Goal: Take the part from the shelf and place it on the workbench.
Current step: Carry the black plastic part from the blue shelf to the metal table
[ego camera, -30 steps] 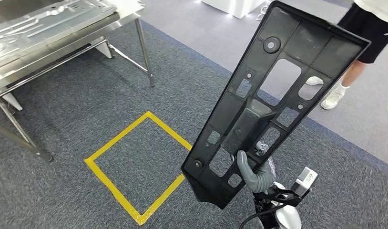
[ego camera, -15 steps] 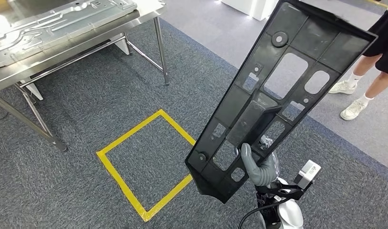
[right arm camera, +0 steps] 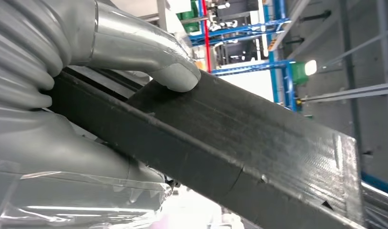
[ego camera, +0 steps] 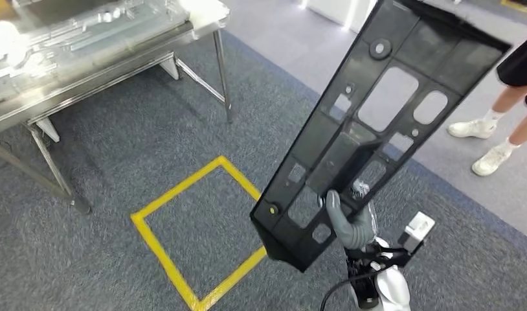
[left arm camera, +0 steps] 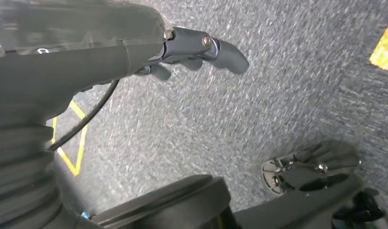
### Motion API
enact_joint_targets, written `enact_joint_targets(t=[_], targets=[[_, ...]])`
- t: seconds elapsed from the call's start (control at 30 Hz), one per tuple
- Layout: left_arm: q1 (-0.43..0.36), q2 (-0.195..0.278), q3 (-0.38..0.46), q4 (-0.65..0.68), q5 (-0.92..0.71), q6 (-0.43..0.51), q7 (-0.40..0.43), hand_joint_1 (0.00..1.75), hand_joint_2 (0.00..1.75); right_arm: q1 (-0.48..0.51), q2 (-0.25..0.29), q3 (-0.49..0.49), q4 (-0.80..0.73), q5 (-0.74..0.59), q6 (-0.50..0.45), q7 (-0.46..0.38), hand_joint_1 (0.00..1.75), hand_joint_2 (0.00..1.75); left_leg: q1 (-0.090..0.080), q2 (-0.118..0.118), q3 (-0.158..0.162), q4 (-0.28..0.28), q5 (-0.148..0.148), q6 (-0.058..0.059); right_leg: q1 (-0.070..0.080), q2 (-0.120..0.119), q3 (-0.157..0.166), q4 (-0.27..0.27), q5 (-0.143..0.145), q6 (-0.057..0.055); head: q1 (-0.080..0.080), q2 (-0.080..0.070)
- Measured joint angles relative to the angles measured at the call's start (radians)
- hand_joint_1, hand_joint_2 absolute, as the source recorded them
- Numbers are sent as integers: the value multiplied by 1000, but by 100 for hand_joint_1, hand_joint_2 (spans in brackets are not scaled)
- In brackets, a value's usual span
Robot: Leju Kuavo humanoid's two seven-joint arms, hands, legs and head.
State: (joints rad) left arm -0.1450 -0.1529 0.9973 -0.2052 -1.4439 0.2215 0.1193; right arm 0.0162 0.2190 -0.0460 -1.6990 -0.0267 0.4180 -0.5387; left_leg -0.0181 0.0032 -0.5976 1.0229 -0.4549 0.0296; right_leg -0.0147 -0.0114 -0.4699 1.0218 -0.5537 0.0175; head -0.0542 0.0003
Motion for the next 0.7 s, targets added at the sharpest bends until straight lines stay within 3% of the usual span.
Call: enact_joint_targets(t=[0.07, 0.13, 0.2, 0.27, 0.3, 0.33, 0.4, 0.43, 0.47, 0.53, 0.6, 0.63, 0.7], targets=[[2, -1, -1, 0, 0, 0, 0, 0, 175, -2, 0, 0, 2, 0, 1, 0, 175, 175, 4, -4, 36, -24, -13, 13, -3, 2, -41, 80, 30, 11, 1, 0], [5, -2, -1, 0, -1, 0, 0, 0, 175, -5, 0, 0, 4, -1, 1, 0, 175, 175, 7, -6, 77, -43, -30, 20, -4, 8, -133, 202, 38, 16, 3, 0], [9, -3, -2, 0, -1, 0, 0, 0, 175, -4, 0, -1, 5, -1, 2, 0, 175, 175, 10, -10, 118, -52, -56, 20, -6, 10, -233, 281, -15, 23, 3, 0], [14, -4, -2, 0, 0, 0, 0, 0, 175, -4, 0, -1, 6, -1, 3, 1, 175, 175, 13, -17, 165, -55, -89, 16, -8, 10, -293, 270, -63, 30, 3, 0], [17, -6, -2, 0, 0, 0, -1, 0, 175, -4, 0, -1, 6, -1, 4, 2, 175, 175, 14, -20, 191, -55, -109, 14, -8, 9, -305, 230, -52, 33, 4, 0], [20, -7, -2, 0, 1, 0, -2, 0, 175, -3, 0, -1, 6, -2, 5, 4, 175, 175, 16, -22, 213, -56, -129, 11, -8, 9, -310, 175, 2, 31, 4, 0], [25, -12, -2, 0, 2, 1, -5, 0, 175, 0, -1, -1, 7, -3, 9, 8, 175, 175, 15, -25, 252, -54, -171, 0, -3, 8, -315, 71, 166, 21, 5, 0], [26, -14, -2, 1, 2, 1, -7, 0, 175, 2, 0, -1, 6, -3, 10, 10, 175, 175, 13, -25, 266, -61, -186, -7, 0, 9, -316, 45, 226, 14, 5, 0], [26, -15, -2, 1, 2, 2, -8, 0, 175, 3, 0, -1, 5, -4, 12, 12, 175, 175, 13, -26, 277, -62, -190, -14, 3, 10, -315, 36, 249, 7, 5, 0], [25, -16, -2, 1, 2, 3, -10, 0, 175, 6, 0, -1, 0, -4, 13, 14, 175, 175, 15, -25, 267, -29, -162, -27, 3, 13, -297, 33, 233, -9, 5, 0], [24, -17, -3, 1, 3, 3, -10, 0, 175, 10, 0, 0, -4, -5, 15, 13, 175, 175, 18, -21, 199, 92, -125, -35, 0, 13, -264, 13, 216, -22, 4, 0], [25, -17, -3, 1, 5, 2, -11, 0, 175, 14, 0, 1, -5, -5, 16, 13, 175, 175, 20, -19, 153, 157, -132, -38, 0, 13, -246, 4, 206, -25, 3, 0], [23, -17, -2, 1, 10, -2, -12, 0, 175, 19, 0, 2, -7, -1, 15, 14, 175, 175, 21, -16, 67, 233, -212, -44, -1, 11, -212, -5, 183, -28, 3, 0]])
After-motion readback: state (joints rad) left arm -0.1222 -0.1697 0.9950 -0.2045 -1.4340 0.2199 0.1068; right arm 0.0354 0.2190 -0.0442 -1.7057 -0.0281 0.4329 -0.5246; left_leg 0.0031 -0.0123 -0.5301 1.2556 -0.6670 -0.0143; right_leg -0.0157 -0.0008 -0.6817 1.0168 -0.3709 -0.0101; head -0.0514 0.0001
